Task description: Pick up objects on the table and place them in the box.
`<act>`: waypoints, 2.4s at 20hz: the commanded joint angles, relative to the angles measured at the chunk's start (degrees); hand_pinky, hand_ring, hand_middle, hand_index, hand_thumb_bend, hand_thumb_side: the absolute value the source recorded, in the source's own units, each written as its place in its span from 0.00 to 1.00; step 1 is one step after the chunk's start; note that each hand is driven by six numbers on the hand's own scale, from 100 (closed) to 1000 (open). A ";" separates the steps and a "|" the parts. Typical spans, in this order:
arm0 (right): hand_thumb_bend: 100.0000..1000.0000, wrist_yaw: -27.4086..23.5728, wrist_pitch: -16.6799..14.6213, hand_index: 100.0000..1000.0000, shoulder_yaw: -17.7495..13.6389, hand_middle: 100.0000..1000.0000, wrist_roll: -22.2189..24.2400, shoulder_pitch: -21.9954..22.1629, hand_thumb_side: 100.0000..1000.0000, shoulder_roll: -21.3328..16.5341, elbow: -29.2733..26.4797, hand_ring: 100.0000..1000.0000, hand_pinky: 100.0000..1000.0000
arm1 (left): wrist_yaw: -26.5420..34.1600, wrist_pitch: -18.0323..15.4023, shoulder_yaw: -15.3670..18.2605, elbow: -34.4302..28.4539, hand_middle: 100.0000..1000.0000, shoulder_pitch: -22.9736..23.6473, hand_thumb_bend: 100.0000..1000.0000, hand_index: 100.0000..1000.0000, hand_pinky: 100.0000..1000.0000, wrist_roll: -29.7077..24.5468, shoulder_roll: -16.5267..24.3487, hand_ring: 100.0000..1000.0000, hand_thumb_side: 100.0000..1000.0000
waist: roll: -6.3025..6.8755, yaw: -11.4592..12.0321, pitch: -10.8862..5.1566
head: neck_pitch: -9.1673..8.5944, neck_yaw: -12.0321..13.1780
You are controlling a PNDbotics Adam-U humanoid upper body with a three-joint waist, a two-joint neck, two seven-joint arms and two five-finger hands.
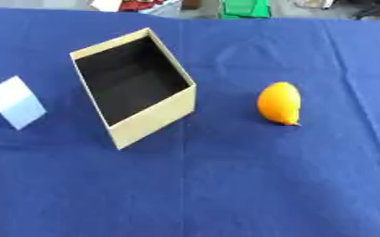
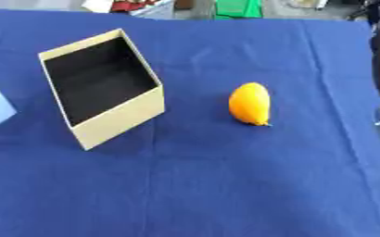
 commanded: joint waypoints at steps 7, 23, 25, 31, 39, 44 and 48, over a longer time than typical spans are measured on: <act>0.00 11.48 3.40 0.90 2.74 0.81 7.65 -1.08 1.00 -11.59 -0.98 0.96 0.89 | -0.25 0.22 -0.04 -1.15 0.61 -0.15 0.08 0.70 0.42 -0.38 1.23 0.66 1.00 | 0.00 0.06 -1.40 | 0.60 -0.32; 0.00 15.38 0.86 0.91 6.45 0.85 16.91 -1.43 1.00 -19.84 -0.98 0.98 0.90 | -0.24 0.34 -0.29 -1.15 0.61 0.03 0.08 0.70 0.42 -0.77 1.42 0.66 1.00 | -0.34 0.07 -1.43 | 0.86 -0.34; 0.00 15.31 0.61 0.91 6.69 0.86 17.59 -1.68 0.95 -20.00 -0.98 0.99 0.91 | -0.22 0.35 -0.32 -1.15 0.61 0.01 0.08 0.70 0.42 -0.80 1.38 0.66 1.00 | -0.36 0.10 -1.42 | 0.82 -0.38; 0.17 14.95 0.46 0.91 7.25 0.87 21.12 -2.55 0.71 -20.17 -0.98 1.00 0.92 | -0.17 0.37 -0.39 -1.15 0.61 -0.01 0.08 0.70 0.42 -0.89 1.29 0.66 1.00 | -0.38 0.21 -1.33 | 0.74 -0.49; 0.38 17.25 2.42 0.91 8.44 0.86 23.51 -3.95 0.60 -20.98 -0.98 1.00 0.95 | -0.14 0.38 -0.48 -1.15 0.61 -0.05 0.07 0.69 0.42 -1.00 1.22 0.66 1.00 | -0.44 0.42 -1.26 | 0.66 -0.67; 0.35 18.12 4.31 0.93 9.78 0.86 26.53 -4.72 0.60 -21.44 -0.98 1.00 0.95 | -0.14 0.38 -0.54 -1.15 0.61 -0.09 0.06 0.69 0.42 -1.09 1.18 0.66 1.00 | -0.53 0.57 -1.21 | 0.67 -0.82; 0.36 18.87 6.71 0.95 10.93 0.87 29.36 -5.29 0.60 -21.39 -0.98 1.00 0.97 | -0.13 0.38 -0.59 -1.15 0.61 -0.14 0.06 0.69 0.42 -1.15 1.14 0.66 1.00 | -0.58 0.70 -1.13 | 0.63 -0.96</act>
